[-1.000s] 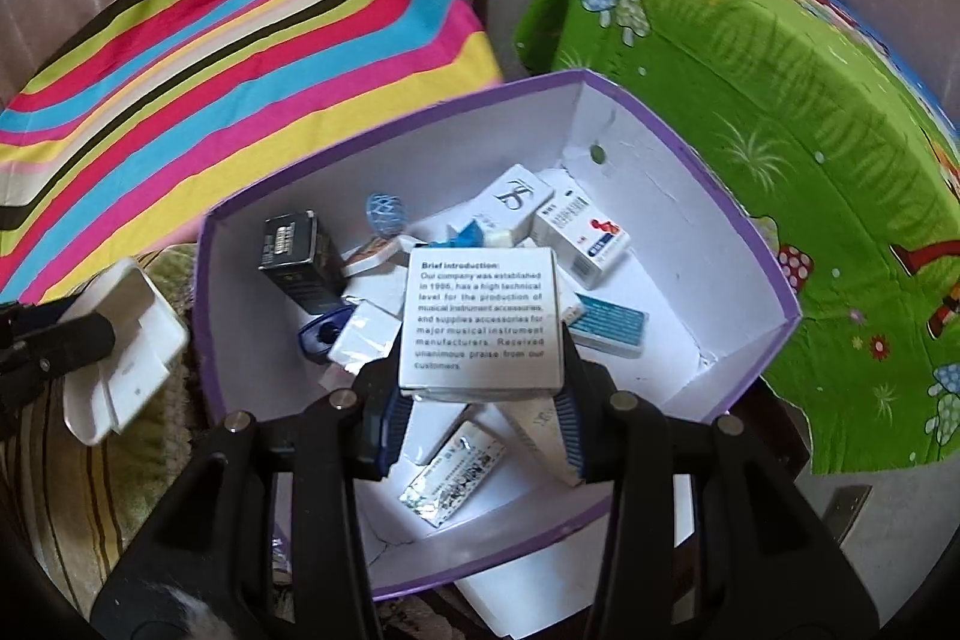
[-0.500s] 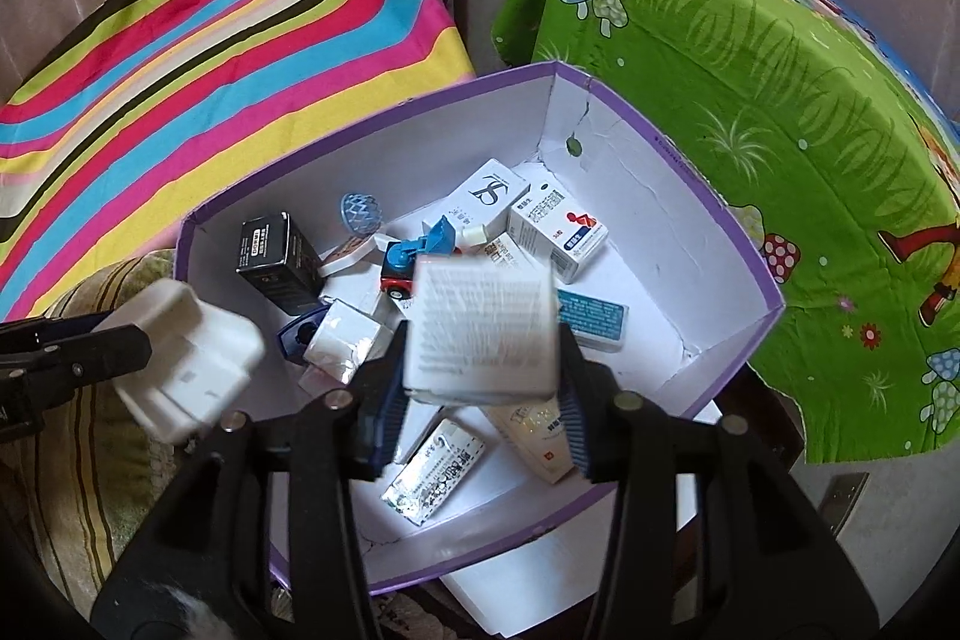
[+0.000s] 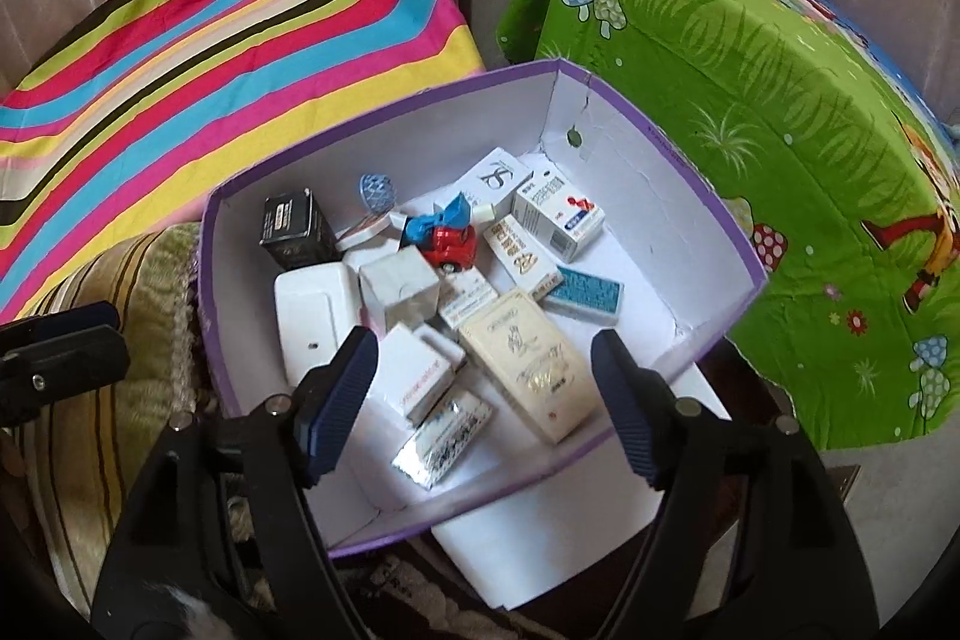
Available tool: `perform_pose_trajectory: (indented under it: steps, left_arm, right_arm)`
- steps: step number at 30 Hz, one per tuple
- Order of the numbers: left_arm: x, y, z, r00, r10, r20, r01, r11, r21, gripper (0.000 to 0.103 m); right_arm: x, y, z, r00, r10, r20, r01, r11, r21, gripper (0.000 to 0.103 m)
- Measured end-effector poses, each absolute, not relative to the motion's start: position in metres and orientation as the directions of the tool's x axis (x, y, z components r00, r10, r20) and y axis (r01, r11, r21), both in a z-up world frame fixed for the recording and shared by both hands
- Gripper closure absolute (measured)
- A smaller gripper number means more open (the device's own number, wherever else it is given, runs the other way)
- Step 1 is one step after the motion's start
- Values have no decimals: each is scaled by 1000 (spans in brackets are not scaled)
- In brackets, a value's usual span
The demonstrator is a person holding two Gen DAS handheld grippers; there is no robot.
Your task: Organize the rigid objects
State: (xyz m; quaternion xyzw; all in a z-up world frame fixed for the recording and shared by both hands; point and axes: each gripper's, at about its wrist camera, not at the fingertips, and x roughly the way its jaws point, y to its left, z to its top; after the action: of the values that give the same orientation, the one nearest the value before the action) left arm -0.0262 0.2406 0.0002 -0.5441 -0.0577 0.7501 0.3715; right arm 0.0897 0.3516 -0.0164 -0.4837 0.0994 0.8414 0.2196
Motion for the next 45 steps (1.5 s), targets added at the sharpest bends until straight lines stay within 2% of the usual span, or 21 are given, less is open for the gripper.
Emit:
perform_pose_trajectory:
  steps: [6, 11, 45]
  left_arm:
    - [-15, 237, 2, -155, 611, -776, -493, -729, -475, 23]
    - [-16, 237, 1, -138, 646, -751, -510, -696, -505, 14]
    - [-17, 240, -1, -132, 640, -757, -527, -692, -492, 13]
  right_arm:
    - [114, 336, -2, -428, 296, -854, -495, -867, -53, 24]
    - [115, 334, 4, -433, 314, -845, -503, -862, -63, 22]
    - [110, 334, 2, -442, 298, -846, -488, -871, -52, 21]
